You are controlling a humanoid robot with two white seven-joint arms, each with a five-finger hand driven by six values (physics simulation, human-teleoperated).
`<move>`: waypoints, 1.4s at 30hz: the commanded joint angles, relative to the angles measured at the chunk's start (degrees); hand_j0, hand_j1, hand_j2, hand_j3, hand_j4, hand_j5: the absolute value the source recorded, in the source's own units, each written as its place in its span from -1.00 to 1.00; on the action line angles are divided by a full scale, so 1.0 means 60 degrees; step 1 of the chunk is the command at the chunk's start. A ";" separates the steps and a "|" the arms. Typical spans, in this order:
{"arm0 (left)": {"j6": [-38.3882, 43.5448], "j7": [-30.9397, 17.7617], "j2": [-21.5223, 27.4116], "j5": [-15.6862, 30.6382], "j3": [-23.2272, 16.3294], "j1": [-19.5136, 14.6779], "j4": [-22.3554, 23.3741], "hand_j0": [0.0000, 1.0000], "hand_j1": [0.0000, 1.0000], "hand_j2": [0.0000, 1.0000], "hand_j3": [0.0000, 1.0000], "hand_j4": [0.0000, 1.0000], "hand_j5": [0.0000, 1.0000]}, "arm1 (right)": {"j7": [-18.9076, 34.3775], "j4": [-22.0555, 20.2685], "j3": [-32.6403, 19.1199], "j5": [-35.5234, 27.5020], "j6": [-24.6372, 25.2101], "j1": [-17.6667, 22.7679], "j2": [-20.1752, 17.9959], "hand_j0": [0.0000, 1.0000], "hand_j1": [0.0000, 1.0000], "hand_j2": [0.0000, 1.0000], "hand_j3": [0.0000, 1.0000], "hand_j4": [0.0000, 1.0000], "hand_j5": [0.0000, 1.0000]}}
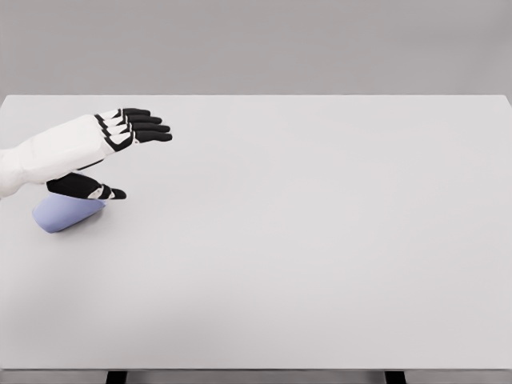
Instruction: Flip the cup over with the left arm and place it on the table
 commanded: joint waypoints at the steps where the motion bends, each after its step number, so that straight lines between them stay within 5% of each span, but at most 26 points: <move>1: -0.0008 -0.0008 0.0031 0.0006 0.0020 -0.0001 -0.0010 1.00 1.00 1.00 1.00 1.00 1.00 | -0.0002 0.0064 0.0018 0.0010 0.0021 0.0000 0.0000 1.00 1.00 1.00 1.00 1.00 1.00; 3: -0.0008 0.0007 0.0265 0.0123 0.0005 0.0072 -0.0010 1.00 1.00 1.00 1.00 1.00 1.00 | -0.0002 0.0079 -0.0041 -0.0005 0.0036 0.0015 0.0000 1.00 1.00 1.00 1.00 1.00 1.00; 6: -0.0008 0.0007 0.0485 0.1924 0.0006 0.0409 -0.0010 1.00 1.00 1.00 1.00 1.00 1.00 | -0.0002 0.0064 0.0003 -0.0005 0.0036 0.0015 0.0000 1.00 1.00 1.00 1.00 1.00 1.00; 10: -0.0008 0.0006 0.0617 0.2906 0.0049 0.1434 -0.0010 1.00 1.00 1.00 1.00 1.00 1.00 | -0.0002 0.0064 0.0003 -0.0005 0.0021 0.0015 0.0000 1.00 1.00 1.00 1.00 1.00 1.00; 12: -0.0008 0.0109 0.0837 0.3242 0.0122 0.1449 -0.0010 1.00 1.00 1.00 1.00 1.00 1.00 | -0.0002 0.0064 -0.0012 -0.0005 0.0021 0.0015 0.0000 1.00 1.00 1.00 1.00 1.00 1.00; 15: -0.0008 0.0256 0.0793 0.3404 0.1454 0.1668 -0.0010 1.00 1.00 1.00 1.00 1.00 1.00 | -0.0002 0.0064 0.0003 -0.0005 0.0021 0.0015 0.0000 1.00 1.00 1.00 1.00 1.00 1.00; 16: -0.0008 0.0285 0.0705 0.3842 0.1777 0.2152 -0.0010 1.00 1.00 1.00 1.00 1.00 1.00 | -0.0002 0.0064 0.0003 -0.0005 0.0021 0.0015 0.0000 1.00 1.00 1.00 1.00 1.00 1.00; 22: 0.0214 -0.0653 0.0573 0.5381 0.1939 0.3339 -0.0010 1.00 1.00 1.00 1.00 1.00 1.00 | -0.0002 0.0064 0.0003 -0.0005 0.0021 0.0015 0.0000 1.00 1.00 1.00 1.00 1.00 1.00; 31: 0.4111 -0.0609 0.0603 0.5748 0.2173 0.3544 -0.0010 1.00 1.00 1.00 1.00 1.00 1.00 | -0.0002 0.0064 0.0003 -0.0005 0.0021 0.0015 0.0000 1.00 1.00 1.00 1.00 1.00 1.00; 42: 0.4990 -0.0609 0.0412 0.5997 0.2217 0.3852 -0.0010 1.00 1.00 1.00 1.00 1.00 1.00 | -0.0002 0.0064 0.0003 -0.0005 0.0021 0.0015 0.0000 1.00 1.00 1.00 1.00 1.00 1.00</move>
